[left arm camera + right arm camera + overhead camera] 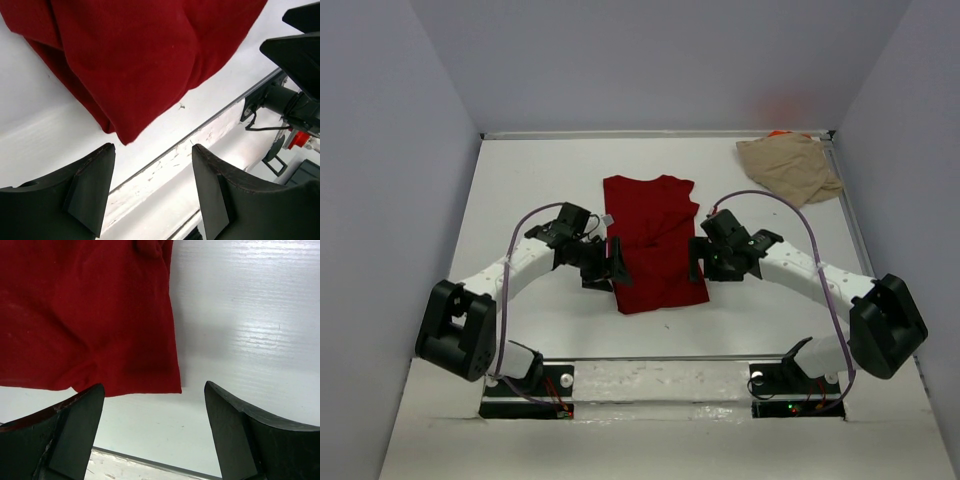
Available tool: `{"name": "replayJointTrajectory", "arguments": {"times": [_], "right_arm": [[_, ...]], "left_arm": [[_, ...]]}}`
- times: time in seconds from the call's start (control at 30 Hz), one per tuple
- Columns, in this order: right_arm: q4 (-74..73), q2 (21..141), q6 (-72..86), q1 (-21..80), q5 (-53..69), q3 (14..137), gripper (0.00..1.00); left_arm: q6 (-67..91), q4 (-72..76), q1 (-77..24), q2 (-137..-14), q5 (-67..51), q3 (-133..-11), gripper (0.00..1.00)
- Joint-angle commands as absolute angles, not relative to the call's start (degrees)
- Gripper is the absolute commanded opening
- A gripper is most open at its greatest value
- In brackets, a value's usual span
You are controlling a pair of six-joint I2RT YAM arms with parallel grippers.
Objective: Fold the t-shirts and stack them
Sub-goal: Fold the tshirt
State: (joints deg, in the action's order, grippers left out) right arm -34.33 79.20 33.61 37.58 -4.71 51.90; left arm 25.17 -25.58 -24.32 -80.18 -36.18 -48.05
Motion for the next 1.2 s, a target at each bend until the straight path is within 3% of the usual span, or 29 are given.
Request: {"name": "replayJointTrajectory", "arguments": {"times": [0.0, 0.33, 0.6, 0.9, 1.07, 1.17], "right_arm": [[-32.0, 77.7, 32.5, 36.1, -3.2, 52.3, 0.86], [-31.1, 74.5, 32.6, 35.6, -0.4, 53.7, 0.86], [-31.8, 72.3, 32.3, 34.5, 1.7, 54.1, 0.86], [-32.2, 71.9, 32.5, 33.9, 1.7, 53.9, 0.86], [-32.6, 72.1, 33.1, 33.4, 1.1, 53.8, 0.86], [-33.7, 73.6, 33.7, 33.4, 0.4, 54.1, 0.86]], "left_arm": [[26.5, -28.6, -24.5, -75.2, -37.3, -46.5, 0.72], [31.3, -20.8, -24.6, -78.6, -35.2, -39.3, 0.72], [31.0, -13.8, -25.3, -88.3, -35.5, -38.9, 0.71], [32.0, -11.7, -26.5, -90.6, -36.2, -40.5, 0.69], [31.9, -11.7, -26.7, -90.0, -36.1, -40.2, 0.58], [32.1, -11.3, -26.7, -89.6, -36.6, -39.3, 0.38]]}}
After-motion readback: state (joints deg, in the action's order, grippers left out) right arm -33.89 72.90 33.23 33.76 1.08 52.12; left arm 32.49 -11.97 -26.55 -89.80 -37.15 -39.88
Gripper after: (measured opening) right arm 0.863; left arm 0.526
